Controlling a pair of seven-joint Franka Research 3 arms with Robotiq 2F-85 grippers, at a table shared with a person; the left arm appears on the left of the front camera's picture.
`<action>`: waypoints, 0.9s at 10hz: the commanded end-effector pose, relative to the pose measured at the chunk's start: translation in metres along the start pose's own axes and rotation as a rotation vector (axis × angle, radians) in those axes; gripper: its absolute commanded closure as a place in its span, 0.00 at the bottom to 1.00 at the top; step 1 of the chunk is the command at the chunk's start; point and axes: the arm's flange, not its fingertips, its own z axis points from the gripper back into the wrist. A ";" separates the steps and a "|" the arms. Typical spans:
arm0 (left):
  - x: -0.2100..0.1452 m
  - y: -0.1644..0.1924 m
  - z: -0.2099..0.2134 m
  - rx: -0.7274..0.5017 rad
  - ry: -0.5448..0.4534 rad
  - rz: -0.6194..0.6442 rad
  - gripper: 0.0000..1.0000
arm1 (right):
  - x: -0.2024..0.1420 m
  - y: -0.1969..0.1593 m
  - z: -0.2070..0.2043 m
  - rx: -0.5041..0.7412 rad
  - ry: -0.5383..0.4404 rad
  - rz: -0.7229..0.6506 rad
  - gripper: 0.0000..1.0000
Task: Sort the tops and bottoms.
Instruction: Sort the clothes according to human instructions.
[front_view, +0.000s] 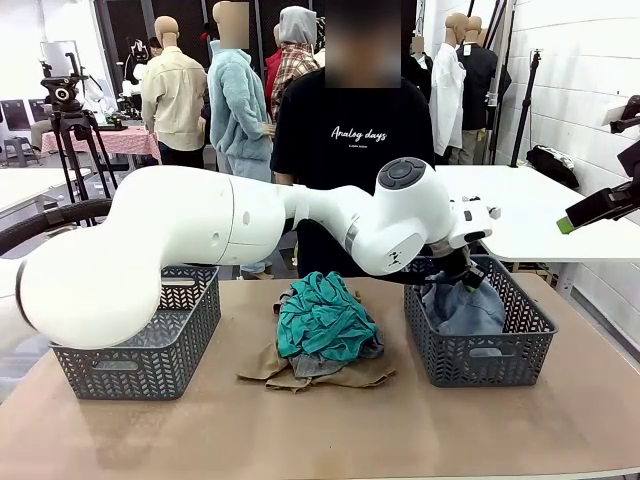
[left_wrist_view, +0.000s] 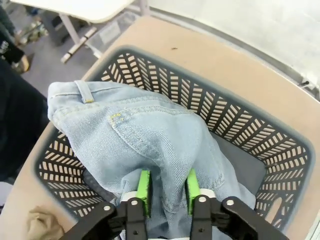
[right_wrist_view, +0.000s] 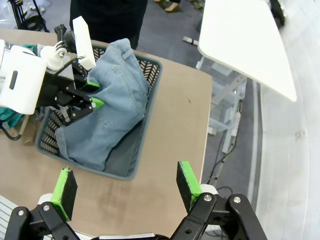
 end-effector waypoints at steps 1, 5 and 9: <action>0.013 0.006 0.002 -0.023 -0.011 -0.016 0.07 | 0.001 0.000 -0.001 0.009 -0.007 0.005 0.00; 0.026 -0.002 0.041 -0.037 -0.002 0.031 0.00 | 0.001 0.000 -0.001 0.009 -0.007 0.005 0.00; 0.010 -0.002 0.009 -0.014 -0.023 0.008 0.00 | 0.001 0.000 -0.001 0.009 -0.007 0.005 0.00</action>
